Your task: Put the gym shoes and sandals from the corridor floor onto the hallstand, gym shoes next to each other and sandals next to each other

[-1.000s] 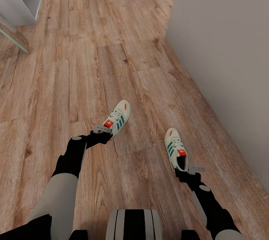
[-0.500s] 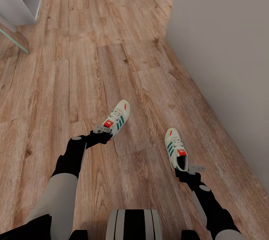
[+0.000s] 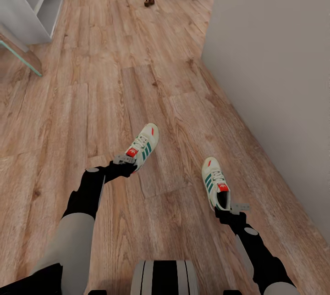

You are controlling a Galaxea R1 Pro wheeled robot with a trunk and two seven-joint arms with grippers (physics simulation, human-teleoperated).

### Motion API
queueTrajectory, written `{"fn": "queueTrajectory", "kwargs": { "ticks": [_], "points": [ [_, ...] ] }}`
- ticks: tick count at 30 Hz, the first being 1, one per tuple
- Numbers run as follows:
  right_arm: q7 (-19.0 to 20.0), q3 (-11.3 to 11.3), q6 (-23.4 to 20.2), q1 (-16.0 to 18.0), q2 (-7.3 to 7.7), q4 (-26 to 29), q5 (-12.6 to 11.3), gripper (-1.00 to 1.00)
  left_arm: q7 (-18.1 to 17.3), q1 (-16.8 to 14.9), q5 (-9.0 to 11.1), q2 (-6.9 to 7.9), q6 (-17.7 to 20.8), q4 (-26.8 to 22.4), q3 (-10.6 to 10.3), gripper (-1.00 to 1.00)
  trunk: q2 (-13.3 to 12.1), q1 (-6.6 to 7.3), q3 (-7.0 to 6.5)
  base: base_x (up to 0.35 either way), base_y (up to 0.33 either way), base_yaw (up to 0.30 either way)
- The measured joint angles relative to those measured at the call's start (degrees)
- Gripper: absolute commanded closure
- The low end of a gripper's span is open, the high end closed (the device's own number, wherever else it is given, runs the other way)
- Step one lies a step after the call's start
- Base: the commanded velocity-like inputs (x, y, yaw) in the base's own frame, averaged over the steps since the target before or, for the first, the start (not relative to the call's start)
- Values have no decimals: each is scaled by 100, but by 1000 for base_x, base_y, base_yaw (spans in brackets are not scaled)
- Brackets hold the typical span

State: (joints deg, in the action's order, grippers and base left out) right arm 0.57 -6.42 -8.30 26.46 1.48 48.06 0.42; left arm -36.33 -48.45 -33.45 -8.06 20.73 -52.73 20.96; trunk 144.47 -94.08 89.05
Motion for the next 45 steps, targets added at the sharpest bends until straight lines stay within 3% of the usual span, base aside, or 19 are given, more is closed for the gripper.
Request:
{"fn": "queueTrajectory", "kwargs": {
  "ticks": [5,11,14,18,19,20,21,23,25,26,27,28,32,33,36,45],
  "points": [
    [16,7,40,-2,-3,1,0,100,5,15,-20,68,-4,2,45,100,-7,13,-111,0,0,0],
    [25,25,268,-8,-9,-22,10,100,16,158,-6,403,-20,10,76,100,-15,28,-243,0,0,0],
    [22,40,318,-13,-30,-32,8,100,34,355,2,530,-31,11,237,100,-19,36,-310,0,0,0],
    [8,48,333,-17,-53,-37,7,100,37,601,-4,722,-59,14,670,100,-24,46,-399,0,0,0],
    [6,48,334,-17,-57,-43,7,100,29,662,-10,761,-70,15,800,100,-26,49,-421,0,0,0],
    [8,50,336,-17,-78,-50,7,100,29,870,-6,828,-119,19,1130,100,-27,51,-443,0,0,0],
    [11,64,337,-17,-91,-37,12,100,105,1308,-10,860,-491,-5,1382,100,-28,54,-465,0,0,0],
    [14,60,334,-18,-87,-43,24,100,206,1523,21,856,-645,19,1517,100,-31,59,-509,0,0,0],
    [20,87,329,-18,-84,-44,51,100,415,1700,3,846,-880,63,1828,100,-34,64,-553,0,0,0],
    [18,485,339,-116,-57,-35,316,100,903,1958,102,781,-1912,365,2146,100,-35,67,-576,0,0,0],
    [16,510,354,-197,-52,-34,353,100,1053,2080,33,772,-2118,552,3076,100,-36,69,-596,0,0,0],
    [17,517,371,-243,-52,-31,358,100,1135,2086,48,772,-2212,624,3453,100,-38,72,-619,0,0,0],
    [19,533,759,-527,-45,-48,374,100,1658,2113,51,762,-2863,1331,3660,100,-43,82,-708,0,0,0],
    [20,541,1014,-681,-49,-90,378,100,1935,2173,23,762,-3047,1602,3697,100,-44,84,-729,0,0,0],
    [19,551,1504,-960,-57,-219,387,100,2437,2400,43,764,-3276,1970,3727,100,-48,92,-796,0,0,0],
    [-4,581,1803,-1148,-97,-308,392,100,2667,2561,42,724,-3716,2131,3727,100,-60,116,-1020,0,0,-39]
  ]
}}
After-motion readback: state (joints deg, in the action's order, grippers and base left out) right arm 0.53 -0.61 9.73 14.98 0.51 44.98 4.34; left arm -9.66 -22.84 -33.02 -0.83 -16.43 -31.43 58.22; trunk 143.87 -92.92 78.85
